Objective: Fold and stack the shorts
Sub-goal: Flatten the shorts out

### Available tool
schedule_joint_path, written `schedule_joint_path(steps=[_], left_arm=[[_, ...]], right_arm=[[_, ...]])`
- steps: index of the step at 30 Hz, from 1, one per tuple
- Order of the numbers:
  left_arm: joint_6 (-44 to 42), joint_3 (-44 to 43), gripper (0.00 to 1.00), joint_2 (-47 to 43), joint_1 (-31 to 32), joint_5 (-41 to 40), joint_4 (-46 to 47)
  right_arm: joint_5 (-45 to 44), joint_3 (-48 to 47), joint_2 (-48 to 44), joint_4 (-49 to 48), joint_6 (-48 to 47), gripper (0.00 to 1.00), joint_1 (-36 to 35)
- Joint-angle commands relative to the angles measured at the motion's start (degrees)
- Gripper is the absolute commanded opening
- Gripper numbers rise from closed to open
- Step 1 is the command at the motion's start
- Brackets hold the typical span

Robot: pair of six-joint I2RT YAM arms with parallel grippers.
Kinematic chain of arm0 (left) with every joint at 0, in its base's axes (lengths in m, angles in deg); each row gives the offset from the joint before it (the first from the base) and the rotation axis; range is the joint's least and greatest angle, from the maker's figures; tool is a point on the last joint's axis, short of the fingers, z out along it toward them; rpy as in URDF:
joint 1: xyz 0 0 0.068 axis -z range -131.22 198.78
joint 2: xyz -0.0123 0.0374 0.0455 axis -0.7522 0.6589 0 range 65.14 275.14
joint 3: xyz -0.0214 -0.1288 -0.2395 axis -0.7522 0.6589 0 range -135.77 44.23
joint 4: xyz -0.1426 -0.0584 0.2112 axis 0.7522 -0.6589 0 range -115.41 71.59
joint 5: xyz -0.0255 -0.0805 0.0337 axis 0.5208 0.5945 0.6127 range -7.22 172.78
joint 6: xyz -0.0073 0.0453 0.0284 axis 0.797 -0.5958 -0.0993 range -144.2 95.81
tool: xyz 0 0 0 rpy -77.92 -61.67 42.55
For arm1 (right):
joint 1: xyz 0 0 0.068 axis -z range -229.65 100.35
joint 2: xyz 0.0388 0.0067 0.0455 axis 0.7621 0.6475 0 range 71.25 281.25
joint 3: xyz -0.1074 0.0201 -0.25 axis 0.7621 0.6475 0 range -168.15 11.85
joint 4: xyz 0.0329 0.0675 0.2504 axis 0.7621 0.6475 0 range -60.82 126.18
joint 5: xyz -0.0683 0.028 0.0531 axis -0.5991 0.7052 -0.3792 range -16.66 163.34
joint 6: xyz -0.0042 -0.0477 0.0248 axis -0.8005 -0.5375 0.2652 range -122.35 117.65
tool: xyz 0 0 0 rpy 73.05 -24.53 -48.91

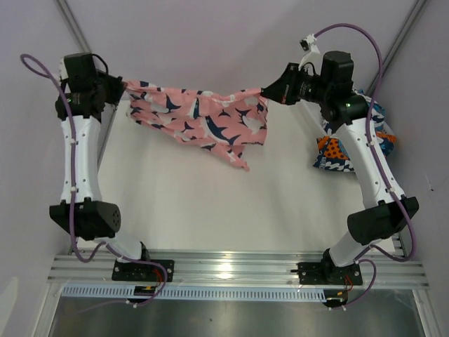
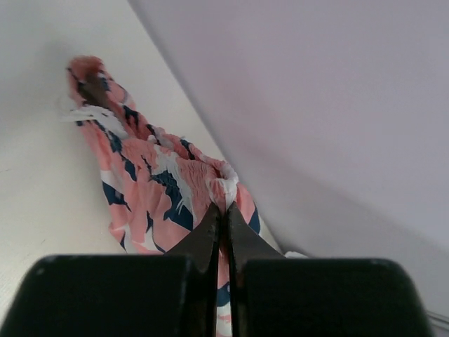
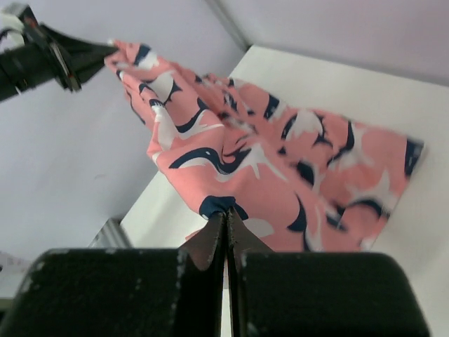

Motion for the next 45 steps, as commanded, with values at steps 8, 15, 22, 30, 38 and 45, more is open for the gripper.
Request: schedule_joint_path(steps=[8,15,22,30,38,45], left_arm=[[-0.4,9.2,0.0,-25.1,-2.0,1.8,6.4],[-0.2,13.4,0.0,-31.0,-2.0,-1.1,10.3],[2.2,7.9,0.0,-20.5,-2.0,1.1,12.5],[8.1,-5.1,0.0,-4.9,-1.9,6.0,18.5],[16.6,-15.8,0.0,8.4,-0.8,10.3,35.1],[14.0,-6.8,0.0,2.4,0.6,10.2,46.5]], right_arm=[[13.1,4.9,-16.2,-2.1,-2.4,0.0,-9.4],[12.9,5.5,-19.3,-1.5,-1.8,0.0,-10.8],[17.9,3.0,-11.7,-9.1,5.4,0.0,-1.2],[21.3,-14.7,8.7,-25.9,20.3,0.0,5.8],[18.7,-47.3,32.0,-45.5,39.1,0.0,12.1],[21.1,-27.0,21.2,-62.0,40.2,0.0,14.7]])
